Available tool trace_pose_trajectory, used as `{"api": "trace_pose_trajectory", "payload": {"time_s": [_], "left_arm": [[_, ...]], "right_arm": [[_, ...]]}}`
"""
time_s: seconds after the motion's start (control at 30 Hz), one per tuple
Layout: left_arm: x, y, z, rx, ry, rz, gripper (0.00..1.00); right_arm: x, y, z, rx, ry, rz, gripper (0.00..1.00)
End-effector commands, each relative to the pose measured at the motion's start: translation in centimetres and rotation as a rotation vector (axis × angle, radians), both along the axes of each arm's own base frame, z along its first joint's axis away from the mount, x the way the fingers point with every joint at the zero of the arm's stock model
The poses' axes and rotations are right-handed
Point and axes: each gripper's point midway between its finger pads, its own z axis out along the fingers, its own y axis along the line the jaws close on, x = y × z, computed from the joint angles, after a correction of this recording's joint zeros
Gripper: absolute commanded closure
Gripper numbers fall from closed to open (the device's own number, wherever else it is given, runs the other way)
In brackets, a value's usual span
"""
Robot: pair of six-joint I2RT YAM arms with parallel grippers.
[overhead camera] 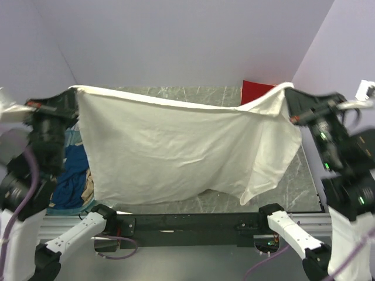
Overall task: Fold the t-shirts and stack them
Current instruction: Flatten the tshirt out
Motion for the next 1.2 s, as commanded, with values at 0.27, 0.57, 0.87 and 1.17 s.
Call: {"api": "trace_pose_trajectory", "payload": {"time_s": [0.27, 0.57, 0.87, 1.17], "left_arm": [[17.2, -4.5, 1.0, 0.117, -0.021, 0.034, 0.99], [21.5, -0.2, 8.6, 0.133, -0.179, 0.030, 0.99], [19.5, 2.5, 1.3, 0.111, -0.039, 0.033, 0.99], [15.6, 1.3, -22.3, -0.054, 0.413, -0.027, 0.99]], "right_arm": [[17.5, 3.1, 1.9, -0.040, -0.056, 0.028, 1.00], [18.0, 0.2, 12.7, -0.013, -0.311, -0.058, 1.00], [16.4, 0.2, 3.6, 0.037, -0.161, -0.040, 1.00], [14.8, 1.4, -19.8, 0.108, 0.264, 0.035, 1.00]]}}
